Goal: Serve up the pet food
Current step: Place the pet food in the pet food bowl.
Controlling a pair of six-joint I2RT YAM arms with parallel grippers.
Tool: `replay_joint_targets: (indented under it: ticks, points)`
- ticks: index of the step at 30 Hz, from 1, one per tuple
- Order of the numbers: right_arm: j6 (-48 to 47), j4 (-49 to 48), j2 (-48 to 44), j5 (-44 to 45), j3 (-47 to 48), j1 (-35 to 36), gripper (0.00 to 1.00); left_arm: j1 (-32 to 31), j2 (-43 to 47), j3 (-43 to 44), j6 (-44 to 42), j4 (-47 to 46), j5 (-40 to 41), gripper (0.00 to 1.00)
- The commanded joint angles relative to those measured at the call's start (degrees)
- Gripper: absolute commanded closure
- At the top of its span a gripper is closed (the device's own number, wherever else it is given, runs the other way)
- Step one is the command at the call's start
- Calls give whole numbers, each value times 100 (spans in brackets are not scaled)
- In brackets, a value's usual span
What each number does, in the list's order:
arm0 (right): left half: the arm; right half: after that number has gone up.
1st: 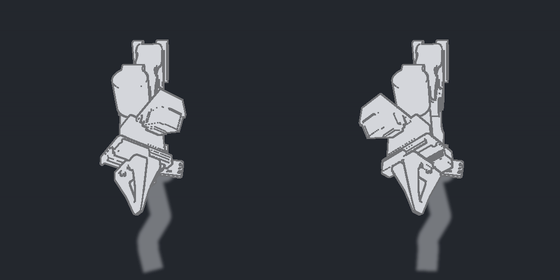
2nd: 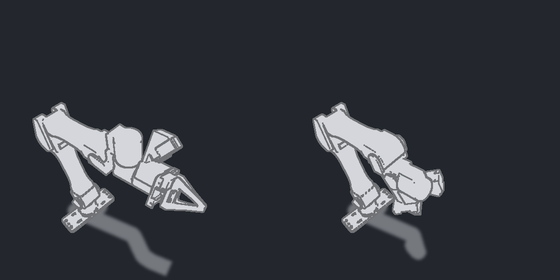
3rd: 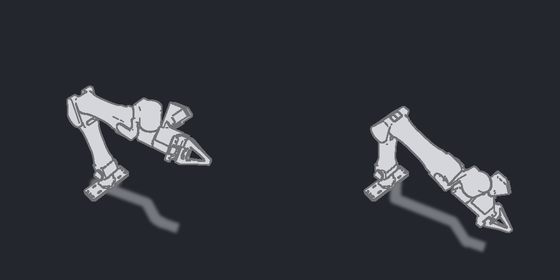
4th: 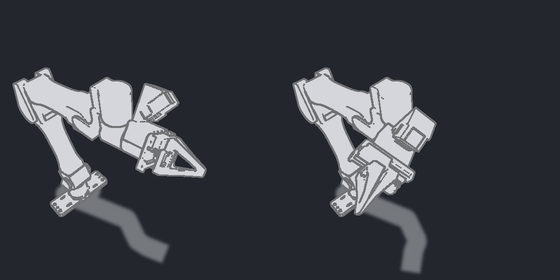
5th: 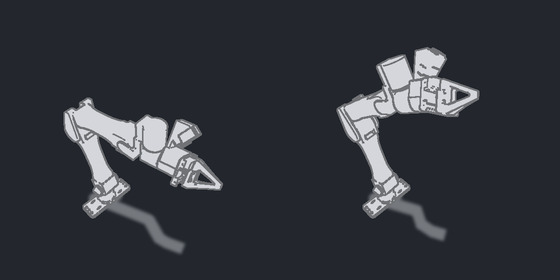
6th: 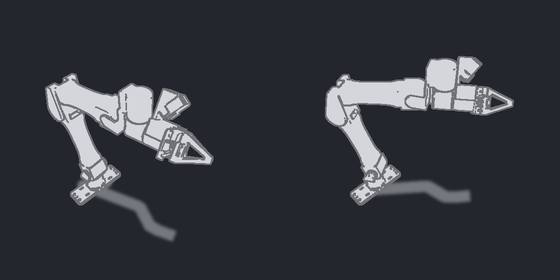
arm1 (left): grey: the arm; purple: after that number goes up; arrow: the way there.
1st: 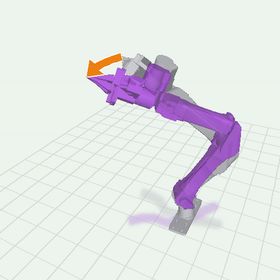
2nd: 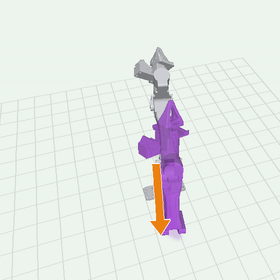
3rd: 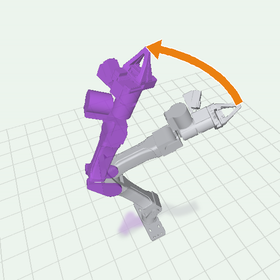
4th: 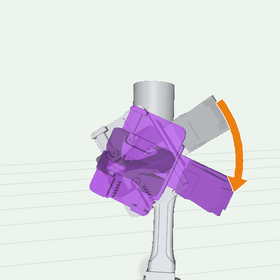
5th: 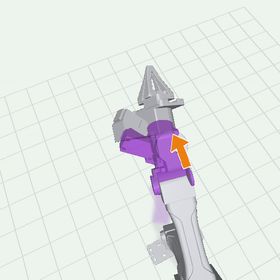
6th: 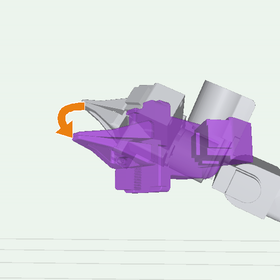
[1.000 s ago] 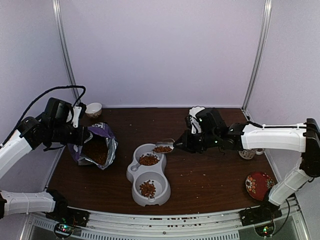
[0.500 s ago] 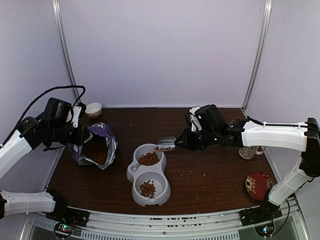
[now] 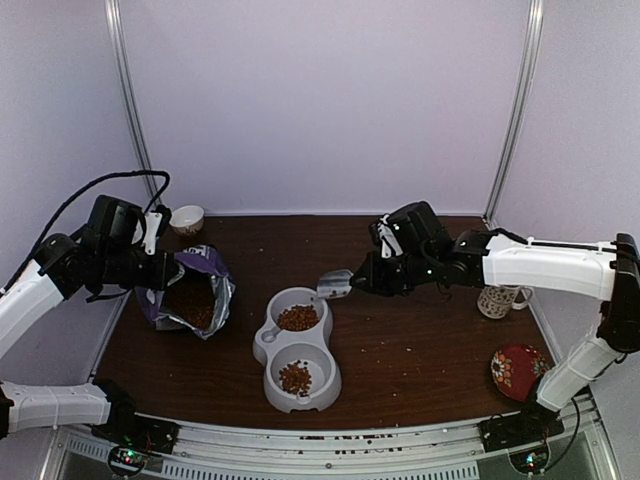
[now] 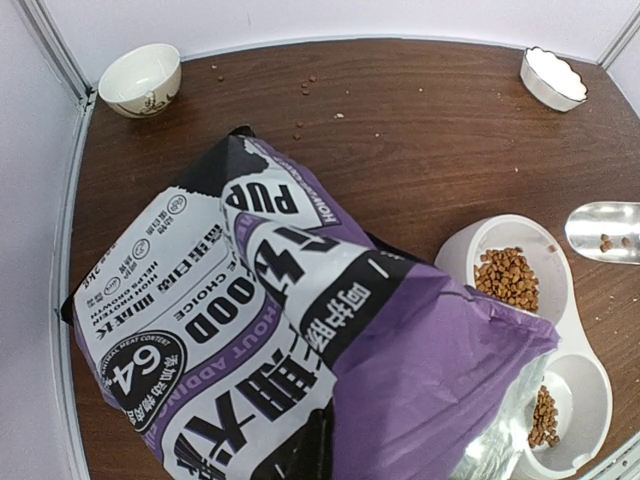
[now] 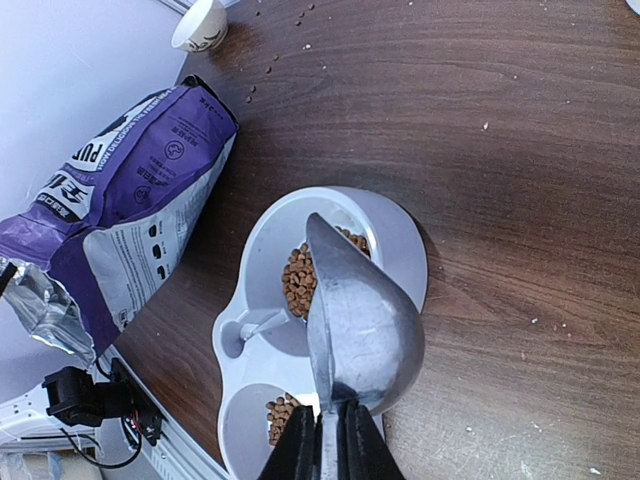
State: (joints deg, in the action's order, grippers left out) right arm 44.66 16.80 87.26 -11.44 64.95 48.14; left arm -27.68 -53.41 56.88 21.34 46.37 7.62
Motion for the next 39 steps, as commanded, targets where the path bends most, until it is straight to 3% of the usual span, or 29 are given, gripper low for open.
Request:
replay_joint_targets:
  ticks: [1,22,32,39]
  points:
    - [-199,279,43,272,318,10,100,148,77,22,-69,-392,319,100]
    - [-951,1846,950,1350,1784,701,100,184,142,7,-69,-400,280,100]
    - [-935,1779,624,1180,1958,1048,100,178,202,-19,-60,-465,186,100]
    - [-1089,1148,156,696,1969,1630,100,181,9,52,213,-591,-178,100]
